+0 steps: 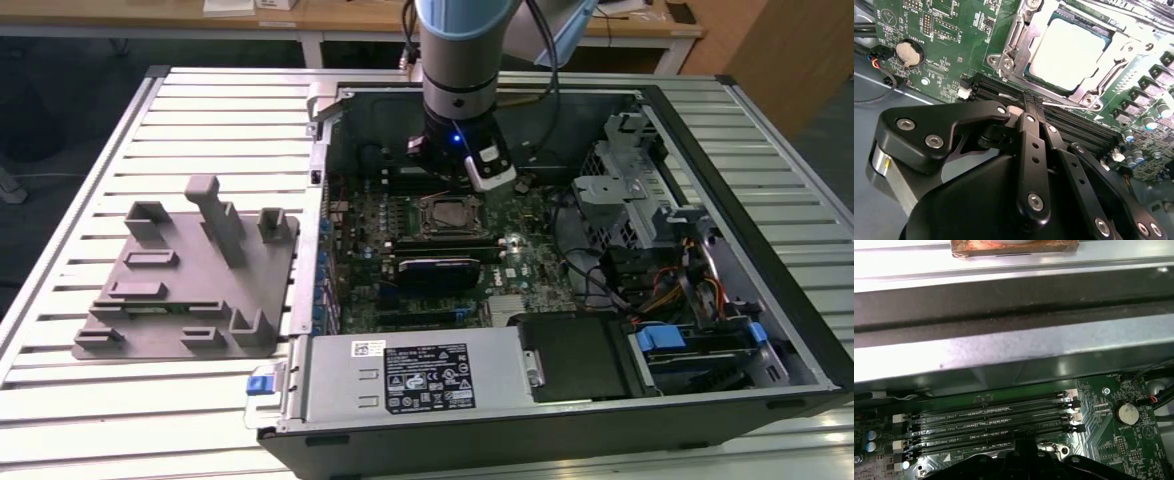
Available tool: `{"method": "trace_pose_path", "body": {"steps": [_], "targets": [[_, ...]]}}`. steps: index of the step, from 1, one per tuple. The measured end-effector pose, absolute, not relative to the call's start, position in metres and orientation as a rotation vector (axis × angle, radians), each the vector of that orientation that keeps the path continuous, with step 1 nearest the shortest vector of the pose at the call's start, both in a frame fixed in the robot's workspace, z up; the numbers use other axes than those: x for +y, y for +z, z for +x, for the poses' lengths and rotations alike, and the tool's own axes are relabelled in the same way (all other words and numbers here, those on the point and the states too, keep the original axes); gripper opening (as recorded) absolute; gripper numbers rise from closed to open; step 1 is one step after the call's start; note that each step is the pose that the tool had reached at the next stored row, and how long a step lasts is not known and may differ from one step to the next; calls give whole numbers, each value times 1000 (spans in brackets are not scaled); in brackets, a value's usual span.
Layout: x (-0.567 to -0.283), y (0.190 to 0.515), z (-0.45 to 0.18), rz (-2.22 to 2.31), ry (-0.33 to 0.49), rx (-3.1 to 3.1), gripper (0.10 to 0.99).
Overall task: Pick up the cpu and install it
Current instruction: 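Install the first cpu locking lever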
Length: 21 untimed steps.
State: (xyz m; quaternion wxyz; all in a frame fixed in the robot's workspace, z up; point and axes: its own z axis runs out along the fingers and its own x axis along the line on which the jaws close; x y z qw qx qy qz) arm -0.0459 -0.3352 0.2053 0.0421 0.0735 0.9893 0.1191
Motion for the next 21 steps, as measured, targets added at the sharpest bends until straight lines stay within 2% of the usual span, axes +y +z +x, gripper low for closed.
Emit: {"method": "trace_pose_path", "body": {"steps": [11,21], "targets": [[-330,202,-46,282,319,3014,106],[-322,201,-46,337,313,3003,106]]}}
